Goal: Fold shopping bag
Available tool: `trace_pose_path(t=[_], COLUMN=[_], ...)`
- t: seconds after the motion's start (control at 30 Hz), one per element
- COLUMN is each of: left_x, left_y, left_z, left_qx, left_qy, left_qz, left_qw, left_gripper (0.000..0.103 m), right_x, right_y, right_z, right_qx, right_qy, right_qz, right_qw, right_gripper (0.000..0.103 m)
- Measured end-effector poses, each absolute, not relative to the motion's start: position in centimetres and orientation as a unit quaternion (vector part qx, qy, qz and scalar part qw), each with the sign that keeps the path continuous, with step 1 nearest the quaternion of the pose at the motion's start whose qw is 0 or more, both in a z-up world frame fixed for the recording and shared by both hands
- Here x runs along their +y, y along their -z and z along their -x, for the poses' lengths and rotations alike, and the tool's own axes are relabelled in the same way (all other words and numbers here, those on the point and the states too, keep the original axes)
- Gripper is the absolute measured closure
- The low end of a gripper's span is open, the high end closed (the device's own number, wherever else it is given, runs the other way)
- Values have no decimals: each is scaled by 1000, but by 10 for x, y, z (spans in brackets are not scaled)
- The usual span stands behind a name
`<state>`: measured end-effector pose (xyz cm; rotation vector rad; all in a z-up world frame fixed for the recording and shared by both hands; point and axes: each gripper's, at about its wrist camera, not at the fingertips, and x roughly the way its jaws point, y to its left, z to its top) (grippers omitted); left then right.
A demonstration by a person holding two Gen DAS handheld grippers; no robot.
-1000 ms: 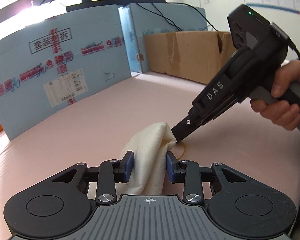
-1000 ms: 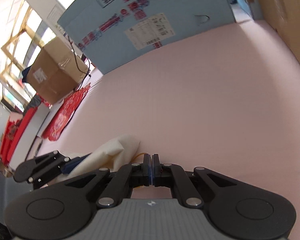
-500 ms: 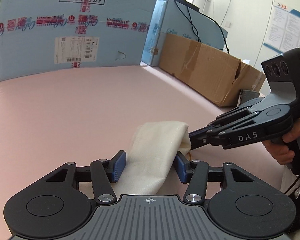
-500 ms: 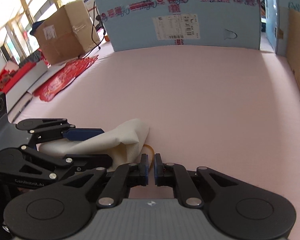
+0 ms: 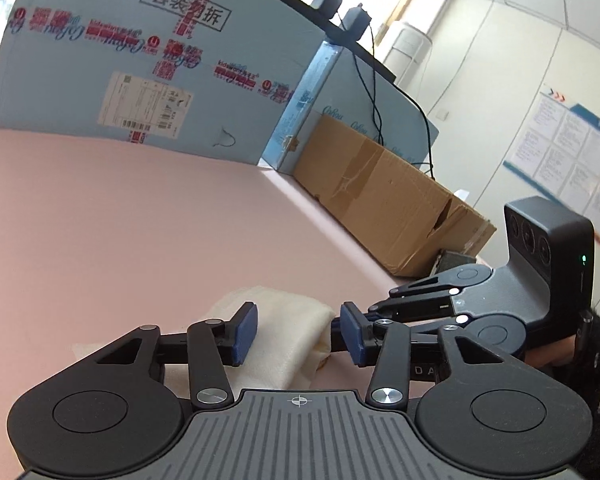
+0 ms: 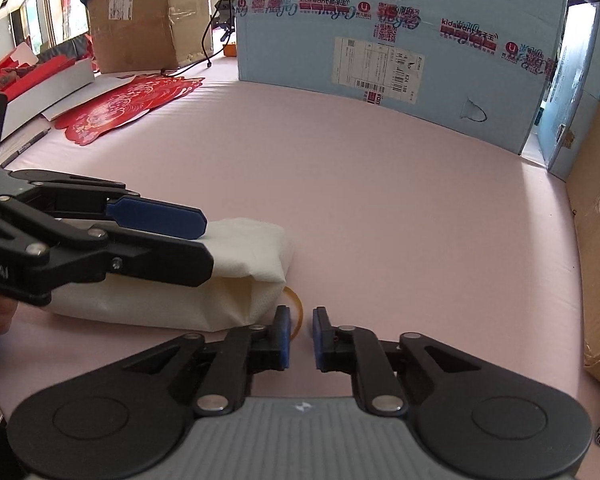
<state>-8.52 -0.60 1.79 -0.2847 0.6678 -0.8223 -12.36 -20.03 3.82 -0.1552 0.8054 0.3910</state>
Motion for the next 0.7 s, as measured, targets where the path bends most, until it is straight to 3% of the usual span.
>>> trace_pose_path(t=[0.1,0.47,0.7], left_x=[-4,-28,-17], left_y=[-13,-14,-22], left_z=[84,90,87], left_qx=[328,315,282], left_qy=[381,339,334], left_qz=[144,74,150], left_qw=[852,883,887], left_gripper=[69,71,71], right_x=[-206,-290,-304], right_y=[-39,-4,15], right_z=[119,92,88], right_qx=[389,416,413], right_qy=[-197,-209,-212], right_qz=[40,-312,-396], right_qw=[899,828,792], right_gripper=[102,102,102])
